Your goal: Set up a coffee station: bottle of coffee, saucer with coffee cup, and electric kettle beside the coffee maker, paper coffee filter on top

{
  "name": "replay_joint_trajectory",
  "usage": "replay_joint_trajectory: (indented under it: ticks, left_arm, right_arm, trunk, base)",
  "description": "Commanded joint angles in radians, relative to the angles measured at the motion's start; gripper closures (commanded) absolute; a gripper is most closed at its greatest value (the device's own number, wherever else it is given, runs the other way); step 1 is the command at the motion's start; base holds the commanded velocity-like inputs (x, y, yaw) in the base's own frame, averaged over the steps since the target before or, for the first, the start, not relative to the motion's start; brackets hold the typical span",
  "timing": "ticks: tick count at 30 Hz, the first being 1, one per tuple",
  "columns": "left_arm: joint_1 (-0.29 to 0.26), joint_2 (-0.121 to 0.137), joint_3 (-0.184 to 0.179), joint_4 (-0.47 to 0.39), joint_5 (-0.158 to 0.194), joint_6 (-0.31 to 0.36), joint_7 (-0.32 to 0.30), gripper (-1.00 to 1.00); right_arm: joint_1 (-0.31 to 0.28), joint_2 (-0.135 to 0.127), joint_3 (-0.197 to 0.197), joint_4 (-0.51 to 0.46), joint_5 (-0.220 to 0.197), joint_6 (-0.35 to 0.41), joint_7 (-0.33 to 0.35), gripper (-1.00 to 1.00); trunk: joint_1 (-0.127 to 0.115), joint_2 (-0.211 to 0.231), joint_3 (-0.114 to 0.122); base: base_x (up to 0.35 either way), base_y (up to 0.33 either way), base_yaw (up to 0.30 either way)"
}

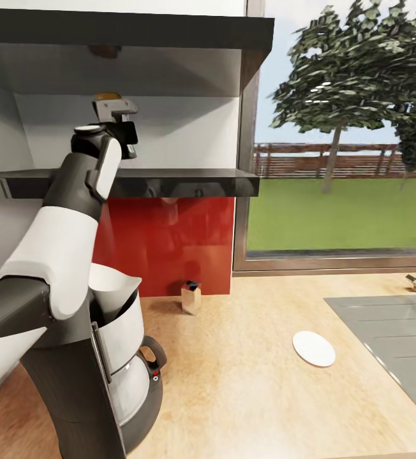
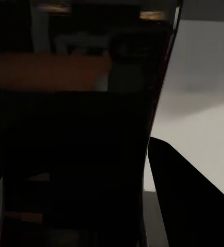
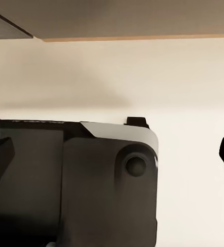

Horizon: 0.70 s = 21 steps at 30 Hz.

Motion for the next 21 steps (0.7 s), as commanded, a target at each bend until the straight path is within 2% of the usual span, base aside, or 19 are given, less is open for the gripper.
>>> replay_joint_trajectory:
  ticks: [1, 6, 11, 21]
  left_arm:
    - [0.002, 0.002, -0.003, -0.015, 0.006, 0.01, 0.005, 1.0]
    - [0.01, 0.001, -0.005, -0.088, 0.006, 0.021, 0.001, 1.0]
    - [0.011, 0.0, -0.005, -0.106, 0.006, 0.023, 0.0, 1.0]
    - [0.013, 0.0, -0.003, -0.108, 0.007, 0.023, 0.0, 1.0]
  right_arm:
    - [0.0, 0.0, 0.008, 0.0, -0.009, -0.002, -0.003, -1.0]
    - [0.0, 0.0, 0.008, -0.001, -0.01, -0.003, -0.002, -1.0]
    - [0.0, 0.0, 0.007, -0.001, -0.01, -0.003, -0.001, -1.0]
    - [0.0, 0.0, 0.008, -0.001, -0.01, -0.003, -0.002, -1.0]
  trunk:
    - [0.0, -0.001, 0.0]
    - [0.0, -0.001, 0.0]
    - [0.0, -0.001, 0.0]
    - [0.0, -0.001, 0.008]
  base:
    - [0.0, 0.0, 0.0]
    - [0.0, 0.0, 0.0]
    - [0.0, 0.0, -0.022]
    - [0.0, 0.0, -0.209]
